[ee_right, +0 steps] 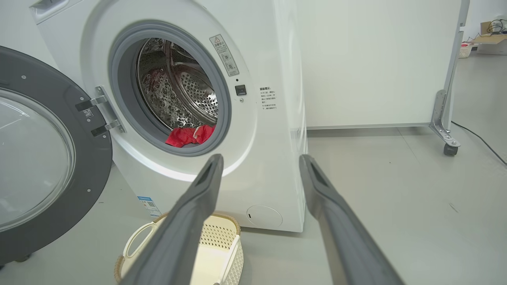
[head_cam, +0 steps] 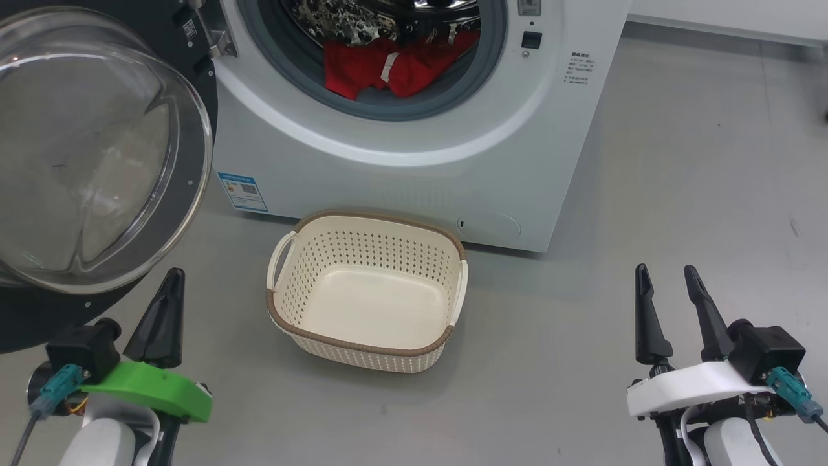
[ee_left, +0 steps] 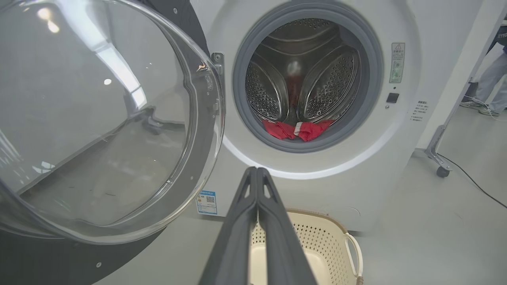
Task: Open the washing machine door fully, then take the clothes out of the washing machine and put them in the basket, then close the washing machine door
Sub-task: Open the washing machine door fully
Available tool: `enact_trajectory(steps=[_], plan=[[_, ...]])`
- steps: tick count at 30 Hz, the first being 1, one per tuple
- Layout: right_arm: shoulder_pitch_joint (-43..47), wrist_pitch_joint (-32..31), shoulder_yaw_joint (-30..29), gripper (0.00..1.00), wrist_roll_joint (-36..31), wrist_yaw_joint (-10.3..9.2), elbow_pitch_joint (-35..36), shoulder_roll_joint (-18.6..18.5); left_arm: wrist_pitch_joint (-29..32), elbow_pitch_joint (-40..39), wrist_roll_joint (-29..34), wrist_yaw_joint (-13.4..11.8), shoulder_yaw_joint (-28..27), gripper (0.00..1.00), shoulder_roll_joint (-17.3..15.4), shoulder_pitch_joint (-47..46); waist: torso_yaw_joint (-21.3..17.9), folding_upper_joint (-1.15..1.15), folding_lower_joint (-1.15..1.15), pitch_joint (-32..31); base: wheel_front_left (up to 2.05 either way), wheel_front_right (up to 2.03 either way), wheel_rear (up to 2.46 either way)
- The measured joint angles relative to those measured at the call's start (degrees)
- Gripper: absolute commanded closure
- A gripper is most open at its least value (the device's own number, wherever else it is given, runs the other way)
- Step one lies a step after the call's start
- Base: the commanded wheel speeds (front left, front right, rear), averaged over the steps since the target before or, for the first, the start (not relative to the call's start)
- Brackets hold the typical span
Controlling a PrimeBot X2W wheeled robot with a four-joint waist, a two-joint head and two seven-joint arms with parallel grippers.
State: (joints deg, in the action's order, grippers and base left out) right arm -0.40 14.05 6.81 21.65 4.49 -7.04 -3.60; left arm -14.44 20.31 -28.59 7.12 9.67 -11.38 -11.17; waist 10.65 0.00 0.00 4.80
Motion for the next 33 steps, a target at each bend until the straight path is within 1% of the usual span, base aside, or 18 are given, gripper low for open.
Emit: enact_trajectory(steps=[11, 12, 13, 14, 15, 20, 21, 28, 29, 33], plan=[[1.41, 0.13, -0.75, 0.0, 0.33, -0.11, 0.63, 0.09, 0.0, -4.42, 1.27, 0.0, 1.56, 1.0, 1.52, 3.32, -2.12, 0.0, 0.0, -0.7, 0.0, 0.0, 0.0], [1.6, 0.13, -0.78, 0.0, 0.33, -0.11, 0.9, 0.08, 0.0, -4.77, 1.44, 0.0, 1.56, 0.8, 1.65, 3.53, -2.2, 0.0, 0.0, -0.64, 0.0, 0.0, 0.0], [1.74, 0.13, -0.79, 0.0, 0.33, -0.12, 1.09, 0.09, 0.0, -5.13, 1.44, 0.0, 1.58, 0.33, 1.69, 3.71, -2.3, 0.0, 0.0, -0.55, 0.0, 0.0, 0.0], [1.82, 0.14, -0.85, 0.0, 0.33, -0.19, 1.12, 0.12, 0.0, -5.37, 1.44, 0.0, 1.67, 0.33, 1.71, 3.88, -2.38, 0.0, 0.0, -0.47, 0.0, 0.0, 0.0], [1.9, 0.14, -0.93, 0.0, 0.32, -0.2, 1.15, 0.12, 0.0, -5.58, 1.44, 0.0, 1.7, 0.0, 1.81, 4.04, -2.43, 0.0, 0.0, -0.41, 0.0, 0.0, 0.0], [2.08, 0.14, -1.53, 0.0, -0.11, -0.7, 1.64, 0.12, 0.0, -6.38, 1.46, 0.0, 1.21, 0.0, 2.24, 4.41, -2.55, 0.0, 0.0, -0.12, 0.0, 0.0, 0.0], [2.08, 0.14, -1.53, 0.0, -0.49, -1.09, 1.74, 0.03, 0.0, -6.57, 1.46, 0.0, 1.05, 0.0, 2.31, 4.45, -2.57, 0.0, 0.0, -0.05, 0.0, 0.0, 0.0], [2.11, 0.14, -1.52, 0.0, -1.74, -1.22, 1.75, -0.24, 0.0, -7.62, 1.43, 0.0, 0.45, 0.0, 3.05, 5.05, -2.65, 0.0, 0.0, 0.46, 0.0, 0.0, 0.0], [2.11, 0.14, -1.52, 0.0, -1.87, -1.64, 1.75, -0.24, 0.0, -7.73, 1.44, 0.0, 0.43, 0.0, 3.14, 5.26, -2.67, 0.0, 0.0, 0.51, 0.0, 0.0, 0.0], [2.11, 0.14, -1.52, 0.0, -2.69, -1.68, 1.79, -0.25, 0.0, -8.18, 1.43, 0.0, 0.13, 0.0, 3.19, 5.47, -2.77, 0.0, 0.0, 0.64, 0.0, 0.0, 0.0]])
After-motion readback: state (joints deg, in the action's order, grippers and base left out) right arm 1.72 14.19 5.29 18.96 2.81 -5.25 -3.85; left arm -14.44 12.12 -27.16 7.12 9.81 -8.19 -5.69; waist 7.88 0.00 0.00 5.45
